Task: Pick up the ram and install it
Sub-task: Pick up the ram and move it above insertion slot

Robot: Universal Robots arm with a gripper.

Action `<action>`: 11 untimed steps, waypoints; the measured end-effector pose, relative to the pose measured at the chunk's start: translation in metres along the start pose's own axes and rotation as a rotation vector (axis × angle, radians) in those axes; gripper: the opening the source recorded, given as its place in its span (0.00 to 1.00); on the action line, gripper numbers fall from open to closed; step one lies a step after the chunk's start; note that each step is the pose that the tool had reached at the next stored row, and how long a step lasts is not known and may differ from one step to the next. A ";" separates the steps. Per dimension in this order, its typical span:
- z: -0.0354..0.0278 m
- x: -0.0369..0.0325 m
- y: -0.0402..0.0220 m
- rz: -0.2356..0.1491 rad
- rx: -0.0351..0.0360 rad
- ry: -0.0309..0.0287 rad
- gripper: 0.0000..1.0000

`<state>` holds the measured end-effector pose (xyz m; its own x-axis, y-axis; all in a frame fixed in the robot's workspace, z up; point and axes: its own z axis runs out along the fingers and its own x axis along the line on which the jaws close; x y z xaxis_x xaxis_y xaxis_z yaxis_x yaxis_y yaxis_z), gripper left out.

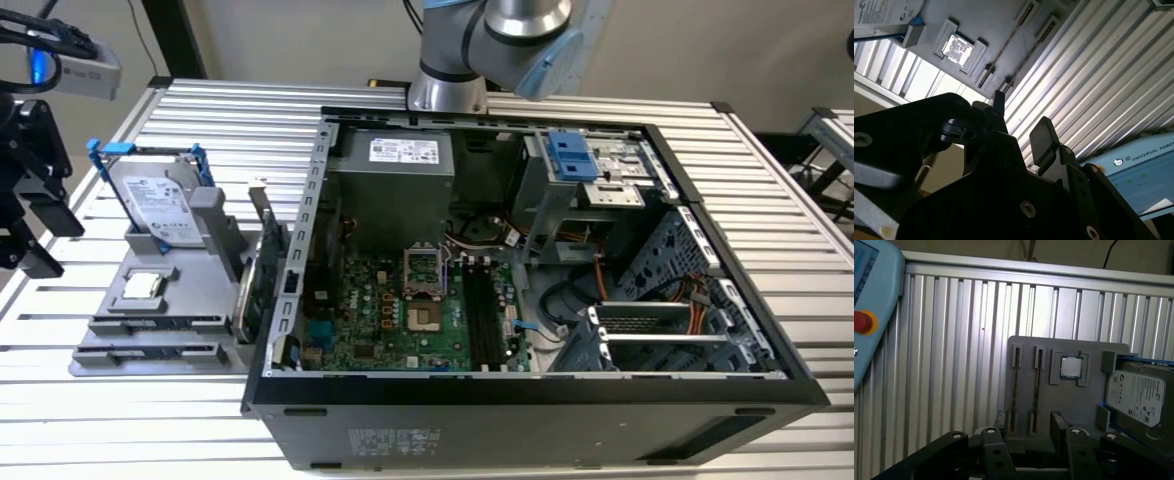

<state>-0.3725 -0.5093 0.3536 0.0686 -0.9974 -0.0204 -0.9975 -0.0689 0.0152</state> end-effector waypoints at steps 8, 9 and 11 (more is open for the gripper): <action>0.0017 0.0000 0.0000 0.000 0.0003 -0.0003 1.00; 0.0022 0.0001 -0.0001 0.000 0.0002 -0.0002 1.00; 0.0035 0.0001 0.0000 0.000 0.0002 -0.0001 1.00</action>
<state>-0.3725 -0.5093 0.3500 0.0686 -0.9974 -0.0206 -0.9975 -0.0690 0.0150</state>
